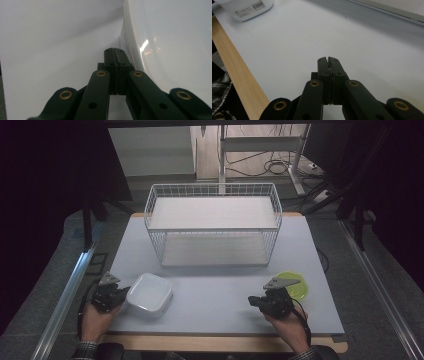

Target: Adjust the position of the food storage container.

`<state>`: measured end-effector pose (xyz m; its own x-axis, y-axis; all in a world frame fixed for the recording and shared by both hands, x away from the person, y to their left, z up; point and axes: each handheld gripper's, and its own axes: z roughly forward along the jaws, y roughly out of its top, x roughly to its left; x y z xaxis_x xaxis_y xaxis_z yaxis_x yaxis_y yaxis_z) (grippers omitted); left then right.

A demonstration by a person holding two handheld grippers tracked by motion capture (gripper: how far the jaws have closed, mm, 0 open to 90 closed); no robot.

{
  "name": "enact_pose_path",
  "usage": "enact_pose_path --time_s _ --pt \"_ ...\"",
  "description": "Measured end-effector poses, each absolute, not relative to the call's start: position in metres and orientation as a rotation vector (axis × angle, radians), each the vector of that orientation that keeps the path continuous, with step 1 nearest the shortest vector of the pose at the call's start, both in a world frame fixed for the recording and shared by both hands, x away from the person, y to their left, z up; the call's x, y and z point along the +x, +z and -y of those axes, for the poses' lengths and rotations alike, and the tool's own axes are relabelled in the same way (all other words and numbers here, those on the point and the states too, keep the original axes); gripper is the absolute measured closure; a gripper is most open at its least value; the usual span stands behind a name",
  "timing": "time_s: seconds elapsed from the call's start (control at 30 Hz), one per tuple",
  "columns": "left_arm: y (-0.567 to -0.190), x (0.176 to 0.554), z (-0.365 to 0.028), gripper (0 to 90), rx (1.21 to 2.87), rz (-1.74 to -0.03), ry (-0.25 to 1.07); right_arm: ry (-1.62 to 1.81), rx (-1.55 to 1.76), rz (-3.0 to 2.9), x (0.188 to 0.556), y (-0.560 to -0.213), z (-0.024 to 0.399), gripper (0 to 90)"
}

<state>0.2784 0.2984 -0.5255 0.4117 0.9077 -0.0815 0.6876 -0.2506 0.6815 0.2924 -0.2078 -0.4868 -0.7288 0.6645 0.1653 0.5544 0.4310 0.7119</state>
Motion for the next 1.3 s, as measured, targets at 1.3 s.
enact_pose_path --time_s 1.3 --pt "-0.523 0.267 -0.164 89.1 2.169 -1.044 0.153 1.168 0.975 -2.691 0.276 -0.498 0.169 85.9"
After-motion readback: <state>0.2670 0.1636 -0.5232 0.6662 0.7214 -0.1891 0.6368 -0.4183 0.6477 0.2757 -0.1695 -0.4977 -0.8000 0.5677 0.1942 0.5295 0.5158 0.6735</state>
